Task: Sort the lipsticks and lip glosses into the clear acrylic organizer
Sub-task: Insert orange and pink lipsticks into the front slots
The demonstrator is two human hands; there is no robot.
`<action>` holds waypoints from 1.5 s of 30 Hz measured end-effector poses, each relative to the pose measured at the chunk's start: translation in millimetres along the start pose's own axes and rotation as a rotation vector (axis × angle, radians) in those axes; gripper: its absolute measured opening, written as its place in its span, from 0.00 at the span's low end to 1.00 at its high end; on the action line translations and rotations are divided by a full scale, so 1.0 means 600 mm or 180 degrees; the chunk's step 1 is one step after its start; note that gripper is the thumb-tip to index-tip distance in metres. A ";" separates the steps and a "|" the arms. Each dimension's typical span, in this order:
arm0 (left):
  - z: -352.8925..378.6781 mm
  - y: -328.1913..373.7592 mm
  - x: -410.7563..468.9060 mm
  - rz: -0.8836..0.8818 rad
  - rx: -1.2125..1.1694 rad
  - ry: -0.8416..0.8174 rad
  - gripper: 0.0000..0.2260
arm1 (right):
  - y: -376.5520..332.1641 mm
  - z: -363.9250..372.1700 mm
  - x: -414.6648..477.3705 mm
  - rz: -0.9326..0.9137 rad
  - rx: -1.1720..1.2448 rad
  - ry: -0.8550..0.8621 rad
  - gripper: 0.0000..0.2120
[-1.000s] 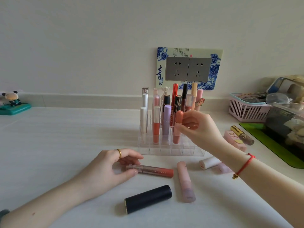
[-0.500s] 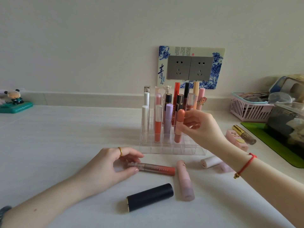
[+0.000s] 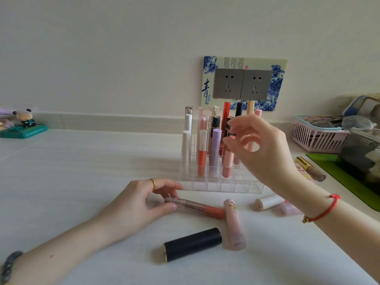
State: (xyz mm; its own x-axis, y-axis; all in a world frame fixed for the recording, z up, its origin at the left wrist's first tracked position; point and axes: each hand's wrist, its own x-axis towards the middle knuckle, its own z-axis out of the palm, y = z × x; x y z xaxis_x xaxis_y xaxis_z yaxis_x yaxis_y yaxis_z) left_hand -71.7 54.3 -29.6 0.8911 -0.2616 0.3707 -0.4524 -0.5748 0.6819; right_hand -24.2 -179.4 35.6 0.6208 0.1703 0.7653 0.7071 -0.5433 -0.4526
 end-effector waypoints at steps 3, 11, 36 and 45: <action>0.001 0.005 0.001 0.0079 -0.0317 0.0169 0.15 | -0.027 0.009 -0.012 -0.0441 -0.0211 -0.0731 0.12; 0.005 0.023 0.002 0.0435 -0.0960 0.0466 0.15 | -0.047 0.044 -0.053 -0.0337 -0.0326 -0.2272 0.13; 0.107 0.104 0.111 0.0358 -0.1737 0.0318 0.07 | 0.008 -0.065 -0.027 0.0569 0.1085 -0.0778 0.07; 0.074 0.060 0.089 0.0572 -0.0124 0.0571 0.08 | 0.060 -0.070 0.008 0.0717 0.0624 -0.0088 0.08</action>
State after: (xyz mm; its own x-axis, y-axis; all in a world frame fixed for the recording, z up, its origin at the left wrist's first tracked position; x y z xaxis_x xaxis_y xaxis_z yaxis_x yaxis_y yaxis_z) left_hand -38.6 -14.8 -13.4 0.7775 -0.2130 0.5917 -0.6070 -0.5002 0.6175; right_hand -10.0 -232.8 42.0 0.7765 0.0874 0.6240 0.6007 -0.4014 -0.6914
